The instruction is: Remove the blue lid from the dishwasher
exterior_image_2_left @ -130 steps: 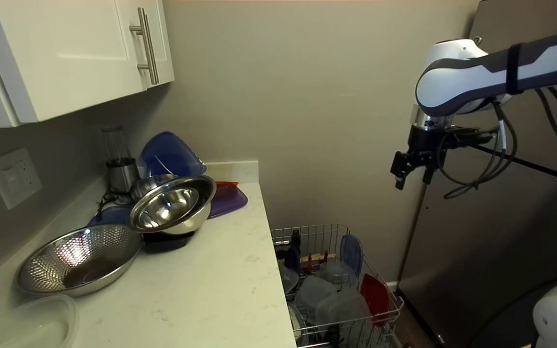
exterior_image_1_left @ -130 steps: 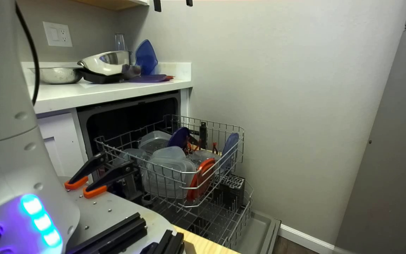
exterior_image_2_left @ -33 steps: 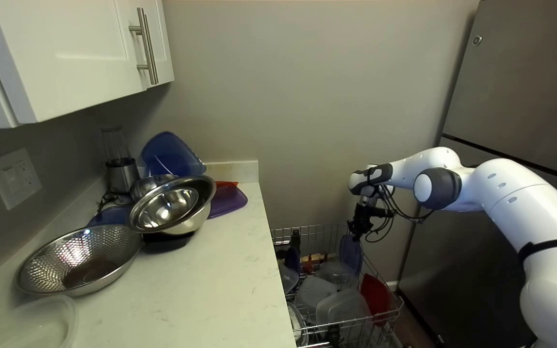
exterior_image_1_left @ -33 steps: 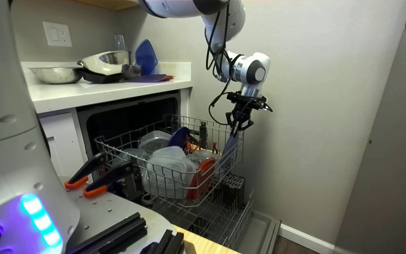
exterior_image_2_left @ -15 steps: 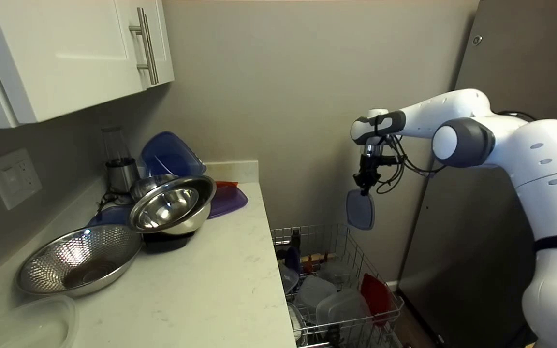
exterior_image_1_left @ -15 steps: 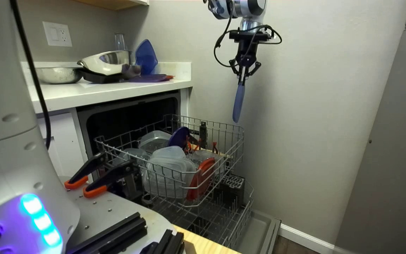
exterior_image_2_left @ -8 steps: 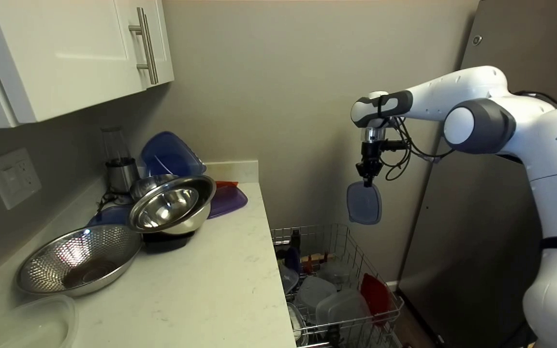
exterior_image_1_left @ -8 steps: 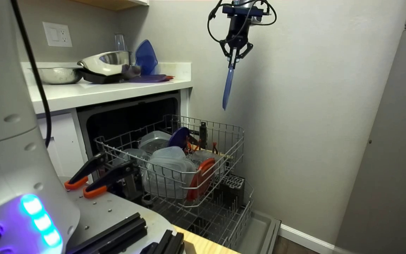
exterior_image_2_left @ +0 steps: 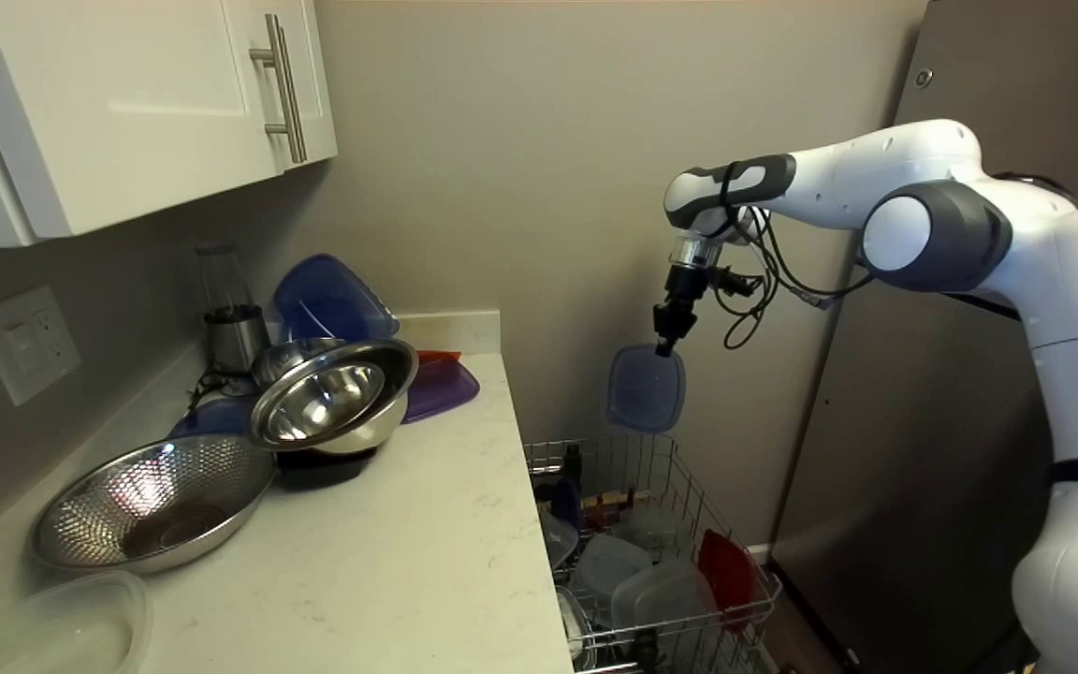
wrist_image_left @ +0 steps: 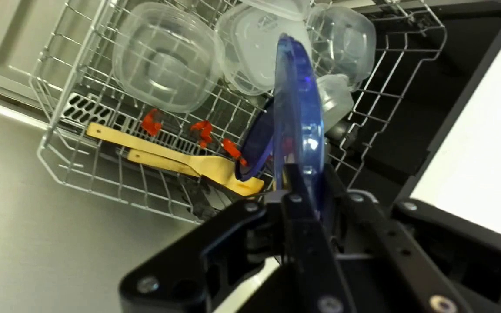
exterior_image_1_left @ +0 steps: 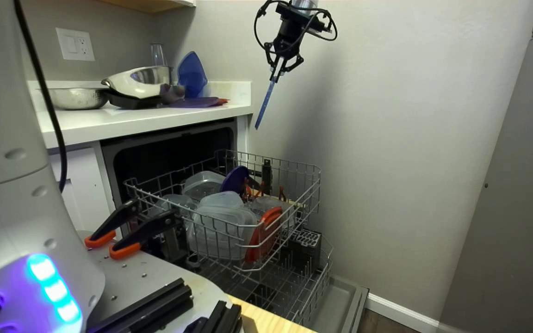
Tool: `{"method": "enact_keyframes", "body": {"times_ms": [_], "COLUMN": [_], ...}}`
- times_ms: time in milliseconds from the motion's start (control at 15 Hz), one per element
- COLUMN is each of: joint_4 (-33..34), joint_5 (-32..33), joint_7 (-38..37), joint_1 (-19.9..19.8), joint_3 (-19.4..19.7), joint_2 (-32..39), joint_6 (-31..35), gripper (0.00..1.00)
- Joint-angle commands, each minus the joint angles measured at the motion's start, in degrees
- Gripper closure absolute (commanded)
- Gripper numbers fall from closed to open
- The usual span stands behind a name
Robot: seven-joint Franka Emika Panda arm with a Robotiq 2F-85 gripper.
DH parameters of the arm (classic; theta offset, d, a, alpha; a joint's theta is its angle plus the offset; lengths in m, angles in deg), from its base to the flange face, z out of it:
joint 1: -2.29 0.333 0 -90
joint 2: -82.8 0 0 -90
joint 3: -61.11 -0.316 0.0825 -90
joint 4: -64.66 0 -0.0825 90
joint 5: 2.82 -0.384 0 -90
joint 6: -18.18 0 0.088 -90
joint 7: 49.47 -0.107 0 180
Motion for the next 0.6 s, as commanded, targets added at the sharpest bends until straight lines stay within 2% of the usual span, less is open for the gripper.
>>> {"method": "enact_keyframes", "body": {"times_ms": [0, 200, 533], "joint_4": [-1.55, 0.14, 4.22], "joint_5": [-5.02, -5.38, -8.40], "joint_7": [3.78, 4.41, 7.10], "joint_1": [-0.21, 1.59, 1.94], "joint_3": [-1.29, -1.98, -6.02], "joint_2": [0.04, 2.43, 6.47], "joint_6": [4.14, 9.26, 9.45], "gripper": [0.94, 0.94, 0.94]}}
